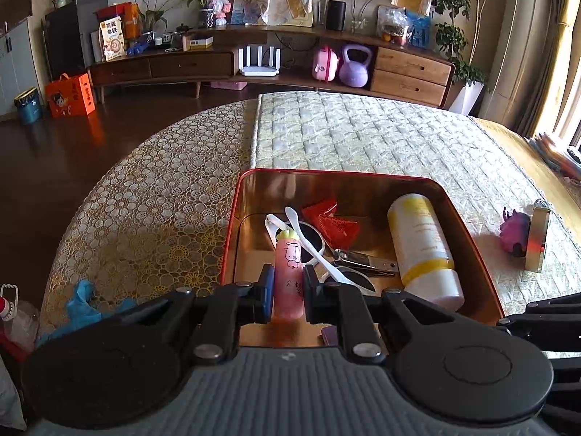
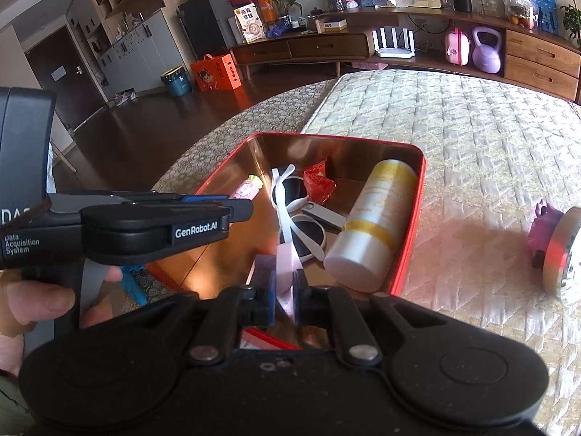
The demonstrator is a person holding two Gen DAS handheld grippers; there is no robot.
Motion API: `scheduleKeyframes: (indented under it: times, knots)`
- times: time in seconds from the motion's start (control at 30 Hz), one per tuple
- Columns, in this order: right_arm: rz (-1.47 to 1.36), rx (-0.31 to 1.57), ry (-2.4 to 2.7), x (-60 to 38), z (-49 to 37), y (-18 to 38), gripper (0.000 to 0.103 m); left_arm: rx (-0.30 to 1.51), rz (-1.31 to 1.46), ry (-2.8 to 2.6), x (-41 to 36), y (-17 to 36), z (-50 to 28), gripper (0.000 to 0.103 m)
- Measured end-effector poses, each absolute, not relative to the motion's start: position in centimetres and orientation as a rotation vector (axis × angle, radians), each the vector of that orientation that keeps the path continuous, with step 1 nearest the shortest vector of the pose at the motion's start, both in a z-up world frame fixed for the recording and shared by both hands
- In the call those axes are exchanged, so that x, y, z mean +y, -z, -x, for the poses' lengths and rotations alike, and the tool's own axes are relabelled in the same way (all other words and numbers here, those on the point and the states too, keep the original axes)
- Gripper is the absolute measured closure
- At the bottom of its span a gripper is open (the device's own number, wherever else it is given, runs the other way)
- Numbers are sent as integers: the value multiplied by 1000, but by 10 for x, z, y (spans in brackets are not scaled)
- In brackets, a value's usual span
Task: Organize rigid objects
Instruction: 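Carry the pink tube with the left tool while the right tool carries the pink case to the tin, then release the pink tube into the tin with the left tool while the right tool drops the case in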
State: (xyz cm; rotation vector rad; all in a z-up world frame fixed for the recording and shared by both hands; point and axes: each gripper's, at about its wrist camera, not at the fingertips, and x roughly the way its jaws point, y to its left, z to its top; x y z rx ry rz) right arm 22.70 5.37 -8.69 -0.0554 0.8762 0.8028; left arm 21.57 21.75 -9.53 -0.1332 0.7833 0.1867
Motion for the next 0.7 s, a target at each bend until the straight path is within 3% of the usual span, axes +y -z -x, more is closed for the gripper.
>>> scheduleKeyframes:
  times: [0.7]
  knots:
    - [63,925,-809,62,-226,93,93,841,129,-199,214,105,-231,87]
